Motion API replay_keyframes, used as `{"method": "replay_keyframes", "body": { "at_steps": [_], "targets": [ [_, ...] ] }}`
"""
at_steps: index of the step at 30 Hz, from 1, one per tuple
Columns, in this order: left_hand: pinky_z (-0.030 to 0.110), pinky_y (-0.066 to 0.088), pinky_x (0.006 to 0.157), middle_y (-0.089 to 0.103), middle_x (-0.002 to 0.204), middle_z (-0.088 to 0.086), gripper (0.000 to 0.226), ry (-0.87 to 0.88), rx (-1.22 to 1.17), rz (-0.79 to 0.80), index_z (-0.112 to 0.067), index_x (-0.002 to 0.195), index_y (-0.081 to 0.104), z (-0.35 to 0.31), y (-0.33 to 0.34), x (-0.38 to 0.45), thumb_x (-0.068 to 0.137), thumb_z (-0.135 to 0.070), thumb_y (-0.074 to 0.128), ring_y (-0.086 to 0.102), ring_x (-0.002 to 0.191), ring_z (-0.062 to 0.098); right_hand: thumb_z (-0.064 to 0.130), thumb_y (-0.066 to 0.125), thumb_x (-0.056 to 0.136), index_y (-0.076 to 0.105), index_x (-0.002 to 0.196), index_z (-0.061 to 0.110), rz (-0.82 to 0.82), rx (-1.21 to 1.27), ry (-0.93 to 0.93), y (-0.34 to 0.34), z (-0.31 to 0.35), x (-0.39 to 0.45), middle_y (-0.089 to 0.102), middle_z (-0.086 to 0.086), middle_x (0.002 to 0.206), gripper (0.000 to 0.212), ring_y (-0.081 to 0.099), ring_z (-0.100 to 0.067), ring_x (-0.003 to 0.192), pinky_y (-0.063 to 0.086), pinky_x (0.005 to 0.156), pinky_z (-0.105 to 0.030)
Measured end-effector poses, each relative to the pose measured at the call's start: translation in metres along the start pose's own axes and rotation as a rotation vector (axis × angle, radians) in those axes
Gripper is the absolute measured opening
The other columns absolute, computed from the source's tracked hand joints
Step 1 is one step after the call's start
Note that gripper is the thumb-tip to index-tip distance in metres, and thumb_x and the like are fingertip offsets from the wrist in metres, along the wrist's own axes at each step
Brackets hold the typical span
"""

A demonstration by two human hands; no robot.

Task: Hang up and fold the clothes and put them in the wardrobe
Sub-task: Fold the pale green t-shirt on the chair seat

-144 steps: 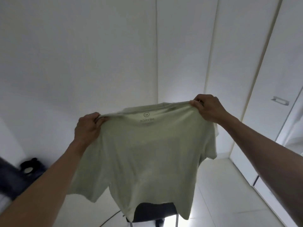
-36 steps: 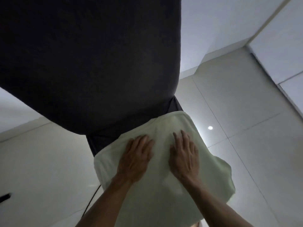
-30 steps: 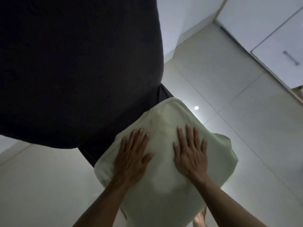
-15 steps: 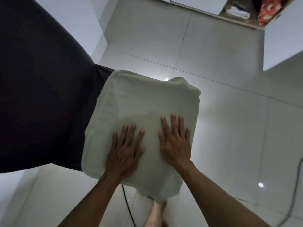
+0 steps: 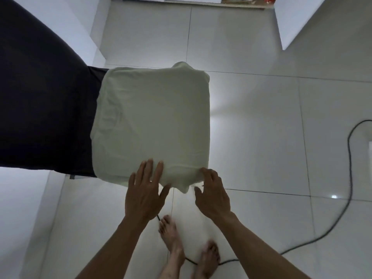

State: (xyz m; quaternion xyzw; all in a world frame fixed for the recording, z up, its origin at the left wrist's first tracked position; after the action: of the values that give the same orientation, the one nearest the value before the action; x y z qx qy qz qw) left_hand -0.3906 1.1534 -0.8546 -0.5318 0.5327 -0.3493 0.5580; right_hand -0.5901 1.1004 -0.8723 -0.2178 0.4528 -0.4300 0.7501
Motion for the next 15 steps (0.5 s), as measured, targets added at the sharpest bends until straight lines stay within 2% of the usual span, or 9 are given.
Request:
{"method": "replay_keyframes", "body": {
  "at_steps": [2,4,7,9,12,15],
  "targets": [
    [0.054,0.042,0.102,0.050,0.143,0.015,0.077,0.043,0.039,-0.088,-0.010,0.139,0.050,-0.009,0.001,-0.014,0.076,-0.048,0.075,0.047,0.131,0.036,0.031,0.070,0.088,0.042,0.134,0.021,-0.012,0.016,0.074,0.014,-0.005,-0.015,0.044,0.004,0.135,0.055,0.046,-0.020,0.125,0.052,0.085,-0.037],
    [0.054,0.043,0.099,0.054,0.134,0.014,0.080,0.089,0.105,-0.171,-0.008,0.128,0.052,-0.015,0.008,-0.023,0.062,-0.034,0.088,0.051,0.121,0.036,0.036,0.073,0.086,0.045,0.129,0.022,0.003,0.039,0.127,0.031,-0.009,-0.020,0.047,0.005,0.130,0.053,0.047,-0.018,0.123,0.049,0.085,-0.036],
    [0.055,0.043,0.100,0.052,0.128,0.012,0.071,0.104,0.161,-0.310,-0.008,0.119,0.052,-0.018,0.026,-0.027,0.059,-0.017,0.088,0.050,0.113,0.035,0.040,0.073,0.087,0.048,0.133,0.022,-0.010,0.065,0.187,0.055,-0.012,-0.018,0.052,0.005,0.133,0.055,0.049,-0.018,0.126,0.046,0.090,-0.036],
    [0.055,0.043,0.100,0.049,0.125,0.011,0.062,0.115,0.171,-0.404,-0.009,0.116,0.054,-0.018,0.037,-0.025,0.062,-0.013,0.086,0.049,0.111,0.034,0.042,0.072,0.087,0.054,0.131,0.024,-0.069,0.091,0.192,0.067,-0.011,-0.012,0.057,0.006,0.129,0.050,0.052,-0.018,0.123,0.045,0.089,-0.035],
    [0.055,0.043,0.101,0.048,0.121,0.009,0.053,0.134,0.160,-0.502,-0.011,0.112,0.054,-0.024,0.040,-0.020,0.068,-0.013,0.082,0.047,0.108,0.031,0.040,0.066,0.092,0.064,0.115,0.022,-0.221,0.144,0.140,0.070,-0.003,-0.007,0.065,0.006,0.117,0.029,0.057,-0.021,0.112,0.043,0.076,-0.035],
    [0.054,0.043,0.099,0.050,0.118,0.009,0.040,0.132,0.146,-0.539,-0.011,0.106,0.057,-0.025,0.042,-0.025,0.073,-0.014,0.079,0.047,0.105,0.031,0.030,0.062,0.095,0.065,0.094,0.018,-0.364,0.153,0.088,0.070,-0.003,-0.013,0.068,0.003,0.100,0.012,0.060,-0.026,0.096,0.037,0.064,-0.032]
  ]
}}
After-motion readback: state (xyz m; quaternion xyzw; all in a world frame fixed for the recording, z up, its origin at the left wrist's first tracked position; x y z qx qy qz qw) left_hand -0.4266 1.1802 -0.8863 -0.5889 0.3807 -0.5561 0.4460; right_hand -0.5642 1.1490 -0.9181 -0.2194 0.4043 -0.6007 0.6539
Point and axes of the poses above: each hand's wrist, its own x-axis towards the middle knuckle, its own y-axis out of the palm, z = x × y, the point moved 7 cm from there along x, towards the middle knuckle
